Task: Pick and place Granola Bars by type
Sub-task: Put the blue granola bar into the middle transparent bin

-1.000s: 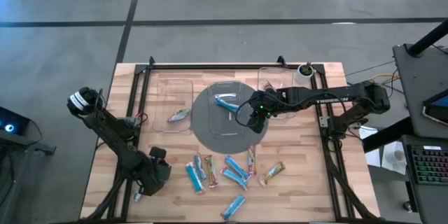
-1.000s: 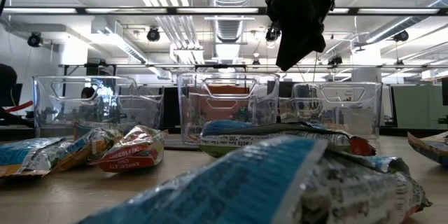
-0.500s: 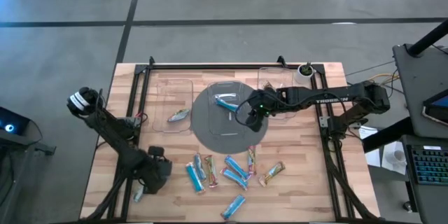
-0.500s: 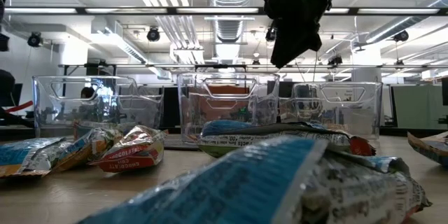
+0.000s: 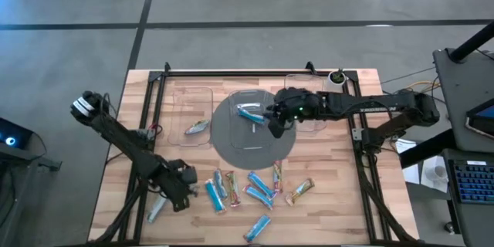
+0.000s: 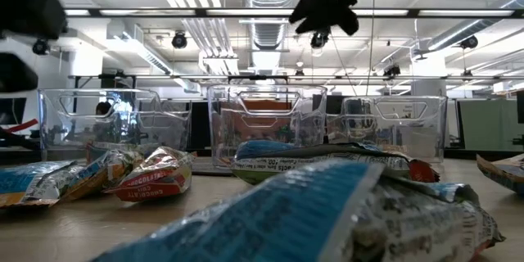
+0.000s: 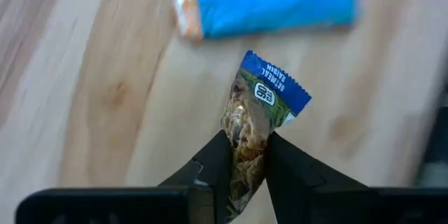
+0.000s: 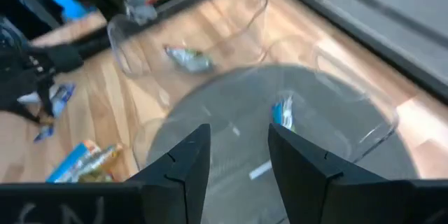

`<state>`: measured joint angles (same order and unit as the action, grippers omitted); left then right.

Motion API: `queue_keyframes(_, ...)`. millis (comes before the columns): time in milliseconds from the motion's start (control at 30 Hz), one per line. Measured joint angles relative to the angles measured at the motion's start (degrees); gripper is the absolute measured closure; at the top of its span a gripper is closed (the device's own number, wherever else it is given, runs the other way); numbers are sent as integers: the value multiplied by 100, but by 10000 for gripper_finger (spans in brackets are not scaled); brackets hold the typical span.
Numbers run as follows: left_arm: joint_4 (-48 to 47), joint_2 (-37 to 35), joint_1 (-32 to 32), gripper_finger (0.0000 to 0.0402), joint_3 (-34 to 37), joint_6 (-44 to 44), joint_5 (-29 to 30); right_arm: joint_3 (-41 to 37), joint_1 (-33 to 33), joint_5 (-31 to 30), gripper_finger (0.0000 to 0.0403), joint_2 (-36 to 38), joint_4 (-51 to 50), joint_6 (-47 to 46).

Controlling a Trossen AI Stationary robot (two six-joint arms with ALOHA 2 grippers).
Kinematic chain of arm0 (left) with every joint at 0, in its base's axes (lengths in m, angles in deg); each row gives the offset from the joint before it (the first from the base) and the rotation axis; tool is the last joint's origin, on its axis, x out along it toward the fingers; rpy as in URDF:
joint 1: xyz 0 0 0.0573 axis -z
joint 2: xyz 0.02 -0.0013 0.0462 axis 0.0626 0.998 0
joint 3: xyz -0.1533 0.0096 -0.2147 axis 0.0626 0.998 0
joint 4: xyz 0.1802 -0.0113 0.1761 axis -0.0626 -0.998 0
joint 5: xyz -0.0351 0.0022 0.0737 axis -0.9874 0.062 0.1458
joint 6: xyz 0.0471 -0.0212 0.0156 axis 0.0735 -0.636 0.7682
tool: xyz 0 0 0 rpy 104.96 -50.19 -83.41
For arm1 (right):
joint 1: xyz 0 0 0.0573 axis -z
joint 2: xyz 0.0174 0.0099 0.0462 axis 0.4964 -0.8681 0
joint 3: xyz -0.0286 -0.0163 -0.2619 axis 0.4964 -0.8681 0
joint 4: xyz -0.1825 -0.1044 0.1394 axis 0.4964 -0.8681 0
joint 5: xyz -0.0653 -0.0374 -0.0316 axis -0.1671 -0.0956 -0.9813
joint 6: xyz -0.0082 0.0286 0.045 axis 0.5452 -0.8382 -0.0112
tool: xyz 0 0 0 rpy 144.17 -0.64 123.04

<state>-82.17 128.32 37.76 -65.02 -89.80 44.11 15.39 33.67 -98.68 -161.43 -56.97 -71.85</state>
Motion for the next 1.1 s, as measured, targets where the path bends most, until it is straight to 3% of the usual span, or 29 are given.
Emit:
queue_keyframes(133, 109, -631, -302, 339, -111, -365, 503, -2, 0, -196, 268, 363, 83, 157)
queue_keyframes(367, 1393, -1950, -1292, 339, 19, -308, 2223, -29, 0, -329, 268, 926, 30, 225)
queue_keyframes(500, 2593, -2129, -2485, 339, 101, -118, 2257, -130, 0, -325, 268, 1072, 8, 223)
queue_keyframes(667, 4397, -1542, -4100, 340, 70, 17, 1383, -224, -38, -320, 268, 1176, 5, 201)
queue_keyframes(767, 4892, -926, -4729, 340, -39, 78, 946, -269, -83, -329, 268, 1251, 1, 198)
queue_keyframes(1100, 4483, 776, -4971, 323, -716, 176, 844, -282, -179, -619, 268, 1375, -260, 74)
